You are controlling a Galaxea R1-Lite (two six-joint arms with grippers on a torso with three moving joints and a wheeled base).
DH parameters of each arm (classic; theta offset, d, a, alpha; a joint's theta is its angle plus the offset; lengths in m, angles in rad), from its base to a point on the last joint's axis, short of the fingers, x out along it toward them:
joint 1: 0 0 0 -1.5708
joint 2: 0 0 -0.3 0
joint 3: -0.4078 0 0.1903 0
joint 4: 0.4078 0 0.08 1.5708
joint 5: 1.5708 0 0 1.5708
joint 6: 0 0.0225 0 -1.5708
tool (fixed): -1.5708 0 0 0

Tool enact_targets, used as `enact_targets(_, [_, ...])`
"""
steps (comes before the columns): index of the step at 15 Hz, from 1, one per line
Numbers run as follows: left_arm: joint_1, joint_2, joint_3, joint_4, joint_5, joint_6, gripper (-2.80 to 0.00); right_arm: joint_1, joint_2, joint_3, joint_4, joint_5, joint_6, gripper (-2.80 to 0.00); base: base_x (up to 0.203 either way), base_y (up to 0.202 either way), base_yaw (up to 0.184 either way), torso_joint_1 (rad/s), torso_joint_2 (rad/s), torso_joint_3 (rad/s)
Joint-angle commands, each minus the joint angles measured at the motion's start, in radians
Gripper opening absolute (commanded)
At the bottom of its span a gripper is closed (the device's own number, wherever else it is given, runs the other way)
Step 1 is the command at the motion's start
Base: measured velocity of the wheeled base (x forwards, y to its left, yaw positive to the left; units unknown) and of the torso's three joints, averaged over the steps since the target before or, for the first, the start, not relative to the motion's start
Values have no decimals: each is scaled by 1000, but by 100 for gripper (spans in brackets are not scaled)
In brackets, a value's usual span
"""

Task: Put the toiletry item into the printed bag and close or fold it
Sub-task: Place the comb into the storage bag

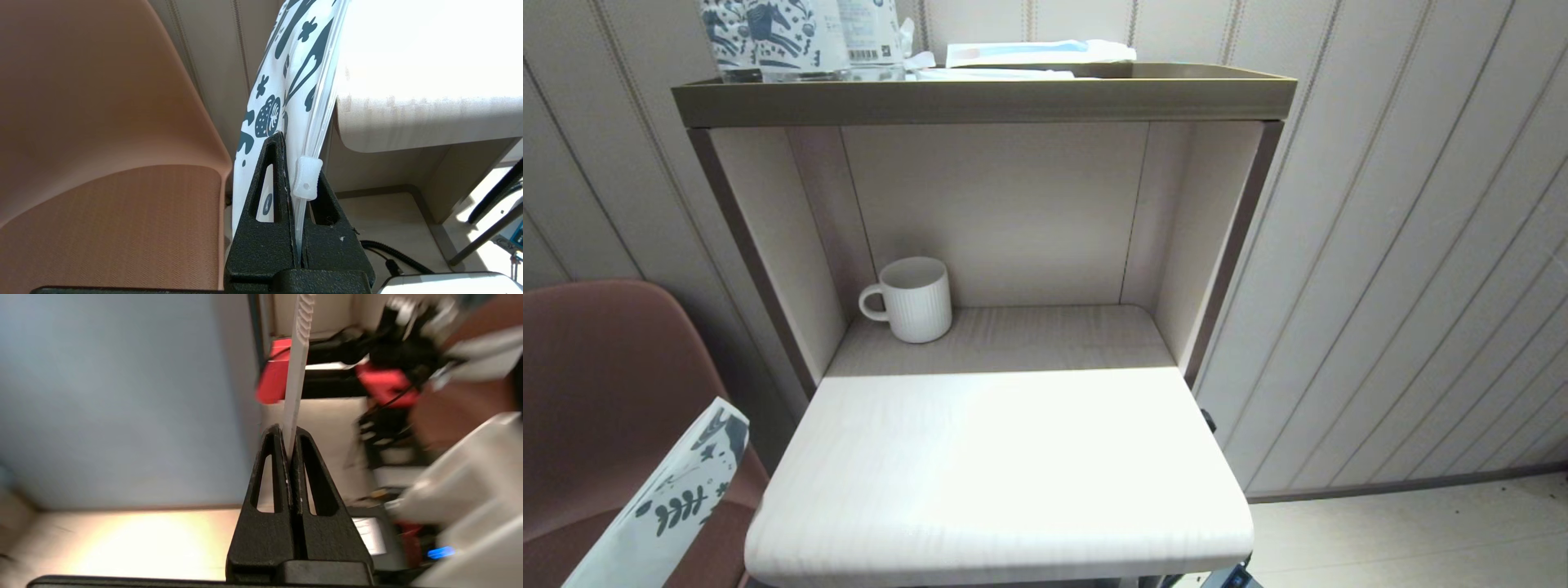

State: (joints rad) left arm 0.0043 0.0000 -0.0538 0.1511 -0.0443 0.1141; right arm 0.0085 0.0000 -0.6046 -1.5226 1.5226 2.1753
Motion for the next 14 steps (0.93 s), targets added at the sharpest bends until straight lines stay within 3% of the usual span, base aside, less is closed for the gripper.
enact_targets(1, [0, 0, 0, 1, 0, 1, -280, 1, 0, 15, -47, 47, -283, -280, 0, 0, 0, 0, 0, 0])
enact_targets(4, [0, 0, 0, 1, 0, 1, -280, 1, 0, 36, -47, 47, -581, -280, 0, 0, 0, 0, 0, 0])
enact_targets(6, [0, 0, 0, 1, 0, 1, -280, 1, 0, 38, -47, 19, -658, -280, 0, 0, 0, 0, 0, 0])
enact_targets(8, [0, 0, 0, 1, 0, 1, -280, 1, 0, 50, -47, -33, -812, -280, 0, 0, 0, 0, 0, 0])
enact_targets(11, [0, 0, 0, 1, 0, 1, -280, 1, 0, 51, -47, -55, -933, -280, 0, 0, 0, 0, 0, 0])
enact_targets(14, [0, 0, 0, 1, 0, 1, -280, 1, 0, 64, -47, -40, -1189, -280, 0, 0, 0, 0, 0, 0])
